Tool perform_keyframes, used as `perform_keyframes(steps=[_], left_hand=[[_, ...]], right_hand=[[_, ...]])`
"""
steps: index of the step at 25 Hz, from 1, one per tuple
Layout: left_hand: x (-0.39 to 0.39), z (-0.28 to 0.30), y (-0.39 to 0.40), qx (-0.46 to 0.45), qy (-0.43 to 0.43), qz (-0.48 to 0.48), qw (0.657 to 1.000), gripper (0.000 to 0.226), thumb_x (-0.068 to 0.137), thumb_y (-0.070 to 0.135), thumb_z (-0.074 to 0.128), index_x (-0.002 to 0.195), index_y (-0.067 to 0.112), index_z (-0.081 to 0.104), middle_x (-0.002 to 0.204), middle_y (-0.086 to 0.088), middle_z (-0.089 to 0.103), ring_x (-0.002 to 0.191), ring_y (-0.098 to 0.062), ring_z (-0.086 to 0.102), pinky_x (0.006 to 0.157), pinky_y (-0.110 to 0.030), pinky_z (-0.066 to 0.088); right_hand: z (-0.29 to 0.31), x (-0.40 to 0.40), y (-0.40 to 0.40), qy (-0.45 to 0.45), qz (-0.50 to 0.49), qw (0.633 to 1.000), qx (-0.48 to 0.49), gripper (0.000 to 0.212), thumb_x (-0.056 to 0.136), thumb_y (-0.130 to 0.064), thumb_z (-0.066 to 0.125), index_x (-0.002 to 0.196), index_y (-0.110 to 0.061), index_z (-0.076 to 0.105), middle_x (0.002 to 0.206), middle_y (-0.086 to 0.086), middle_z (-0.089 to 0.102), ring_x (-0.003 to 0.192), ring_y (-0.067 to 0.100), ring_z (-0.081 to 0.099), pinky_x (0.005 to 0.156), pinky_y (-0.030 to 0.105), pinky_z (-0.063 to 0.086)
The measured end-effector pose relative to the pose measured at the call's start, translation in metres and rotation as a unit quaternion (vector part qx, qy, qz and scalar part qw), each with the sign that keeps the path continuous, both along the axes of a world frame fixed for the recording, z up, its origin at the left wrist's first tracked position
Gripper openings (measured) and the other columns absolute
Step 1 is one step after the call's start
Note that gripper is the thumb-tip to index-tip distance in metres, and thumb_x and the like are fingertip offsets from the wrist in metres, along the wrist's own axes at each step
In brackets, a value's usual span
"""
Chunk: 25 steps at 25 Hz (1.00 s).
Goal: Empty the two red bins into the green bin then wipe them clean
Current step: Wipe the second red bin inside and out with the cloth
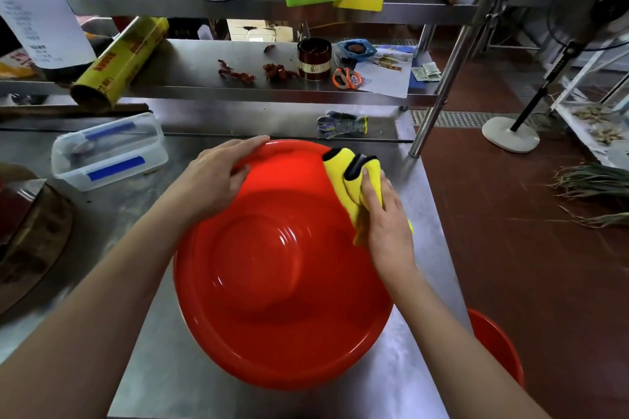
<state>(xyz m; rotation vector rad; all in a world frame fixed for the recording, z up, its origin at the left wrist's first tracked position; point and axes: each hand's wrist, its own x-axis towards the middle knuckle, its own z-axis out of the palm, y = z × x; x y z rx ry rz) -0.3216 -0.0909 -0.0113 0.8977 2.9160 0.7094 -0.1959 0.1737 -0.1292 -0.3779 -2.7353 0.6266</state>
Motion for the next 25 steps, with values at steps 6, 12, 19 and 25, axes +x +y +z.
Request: perform_keyframes(steps=[6, 12, 19, 25], left_hand=[[0.000, -0.001, -0.002, 0.015, -0.002, -0.004, 1.000, 0.058, 0.103, 0.013, 0.051, 0.153, 0.039, 0.038, 0.150, 0.000, 0.050, 0.139, -0.028, 0.044, 0.113, -0.047, 0.036], [0.005, -0.005, -0.008, 0.022, 0.003, -0.012, 1.000, 0.058, 0.103, 0.015, 0.051, 0.152, 0.042, 0.036, 0.151, 0.005, 0.049, 0.138, -0.027, 0.044, 0.113, -0.052, 0.037], [0.007, -0.006, -0.008, 0.017, 0.021, 0.002, 1.000, 0.057, 0.103, 0.015, 0.049, 0.153, 0.040, 0.036, 0.149, 0.001, 0.050, 0.137, -0.030, 0.045, 0.112, -0.051, 0.038], [0.008, -0.005, -0.005, -0.008, 0.016, -0.015, 1.000, 0.056, 0.105, 0.019, 0.047, 0.155, 0.041, 0.032, 0.154, 0.004, 0.045, 0.141, -0.029, 0.041, 0.115, -0.053, 0.036]], right_hand=[[-0.009, 0.042, -0.009, -0.043, -0.041, 0.997, -0.056, 0.124, 0.067, 0.016, 0.076, 0.160, -0.037, 0.014, 0.170, 0.001, 0.004, 0.154, 0.025, 0.012, 0.111, 0.046, 0.040], [-0.016, 0.066, -0.020, -0.051, -0.058, 0.996, -0.046, 0.109, 0.081, 0.015, 0.066, 0.161, -0.037, 0.013, 0.170, 0.001, 0.002, 0.155, 0.027, 0.009, 0.113, 0.048, 0.042], [-0.019, 0.090, -0.015, -0.003, 0.063, 0.994, 0.085, 0.067, 0.086, -0.011, 0.067, 0.149, -0.024, 0.048, 0.149, 0.009, 0.051, 0.141, 0.030, 0.043, 0.118, 0.043, 0.032], [-0.011, 0.090, -0.056, -0.195, 0.225, 0.945, 0.137, 0.054, 0.083, -0.046, 0.034, 0.127, -0.028, 0.060, 0.091, 0.000, 0.071, 0.092, 0.027, 0.064, 0.085, 0.037, 0.045]])
